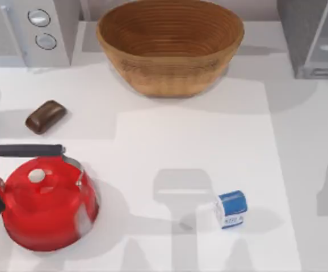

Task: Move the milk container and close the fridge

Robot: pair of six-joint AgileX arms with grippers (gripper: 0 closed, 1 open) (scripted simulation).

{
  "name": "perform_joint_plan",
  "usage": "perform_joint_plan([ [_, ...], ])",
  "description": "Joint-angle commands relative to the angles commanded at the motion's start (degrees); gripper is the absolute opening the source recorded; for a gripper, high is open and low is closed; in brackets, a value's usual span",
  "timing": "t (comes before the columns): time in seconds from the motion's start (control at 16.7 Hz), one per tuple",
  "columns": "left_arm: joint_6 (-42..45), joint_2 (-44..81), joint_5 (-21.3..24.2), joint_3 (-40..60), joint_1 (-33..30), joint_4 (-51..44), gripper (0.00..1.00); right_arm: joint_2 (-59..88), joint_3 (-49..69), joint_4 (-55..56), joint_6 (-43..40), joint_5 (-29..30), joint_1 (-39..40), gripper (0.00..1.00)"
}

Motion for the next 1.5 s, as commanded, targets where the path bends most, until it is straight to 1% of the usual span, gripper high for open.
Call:
perform_joint_plan([
  [0.18,0.0,0.0,0.0,0.0,0.0,0.0,1.00,0.8,0.1,0.8,0.1,0.8,0.8,1.00],
  [0.24,0.0,0.0,0.0,0.0,0.0,0.0,1.00,2.0,0.2,2.0,0.1,2.0,2.0,1.00],
  [0.36,0.0,0.0,0.0,0.0,0.0,0.0,1.00,5.9,0.3,5.8,0.2,6.4,6.4,1.00],
  [0.54,0.0,0.0,0.0,0.0,0.0,0.0,1.00,14.3,0.6,13.8,0.4,16.5,16.4,1.00],
  [0.9,0.0,0.0,0.0,0.0,0.0,0.0,1.00,32.8,1.1,31.3,0.7,39.8,39.7,1.00],
  [1.08,0.0,0.0,0.0,0.0,0.0,0.0,1.00,39.9,1.3,37.9,0.9,48.4,48.2,1.00],
  [1.26,0.0,0.0,0.0,0.0,0.0,0.0,1.00,43.7,1.4,41.5,1.0,52.8,52.5,1.00],
  [1.5,0.0,0.0,0.0,0.0,0.0,0.0,1.00,44.0,1.4,41.8,1.0,53.2,52.9,1.00],
])
